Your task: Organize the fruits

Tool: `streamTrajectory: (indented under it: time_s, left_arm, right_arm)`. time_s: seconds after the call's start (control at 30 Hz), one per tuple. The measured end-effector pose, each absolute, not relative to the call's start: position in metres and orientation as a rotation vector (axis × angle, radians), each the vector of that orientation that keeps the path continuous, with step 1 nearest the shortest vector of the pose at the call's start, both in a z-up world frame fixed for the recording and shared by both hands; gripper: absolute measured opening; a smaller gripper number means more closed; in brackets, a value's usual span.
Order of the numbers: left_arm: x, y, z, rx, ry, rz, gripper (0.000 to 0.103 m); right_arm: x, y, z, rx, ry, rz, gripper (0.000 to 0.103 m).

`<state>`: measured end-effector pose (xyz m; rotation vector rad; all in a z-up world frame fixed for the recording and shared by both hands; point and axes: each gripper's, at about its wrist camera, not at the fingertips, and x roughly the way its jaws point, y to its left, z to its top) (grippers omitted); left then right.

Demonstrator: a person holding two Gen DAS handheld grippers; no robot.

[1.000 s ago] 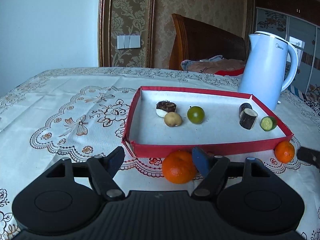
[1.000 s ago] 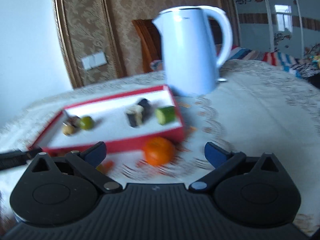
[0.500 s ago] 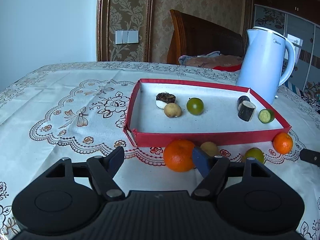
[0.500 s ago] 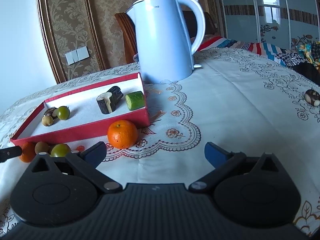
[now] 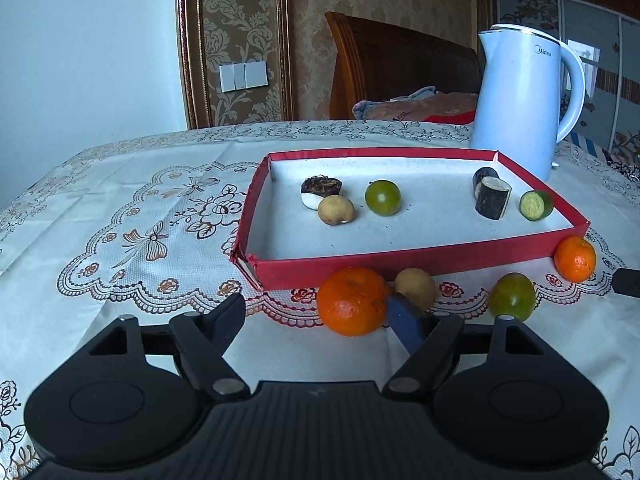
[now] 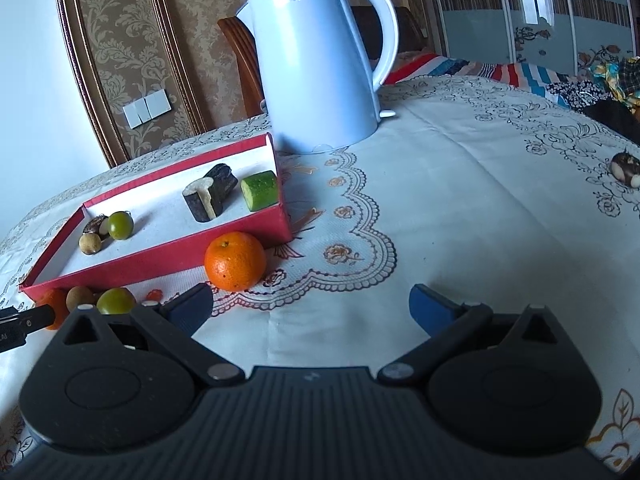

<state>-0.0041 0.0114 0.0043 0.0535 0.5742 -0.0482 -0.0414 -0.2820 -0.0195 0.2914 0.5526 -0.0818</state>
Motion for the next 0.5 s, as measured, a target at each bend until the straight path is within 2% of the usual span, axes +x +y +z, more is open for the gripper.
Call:
streamTrajectory:
  time_s: [0.5]
  left_arm:
    - [-0.0010, 0.0161, 0.0020, 0.022, 0.604, -0.050, 0.082]
  right_arm:
    - [-0.0401, -0.2833, -0.0208, 0.302, 0.565, -0.091, 0.103]
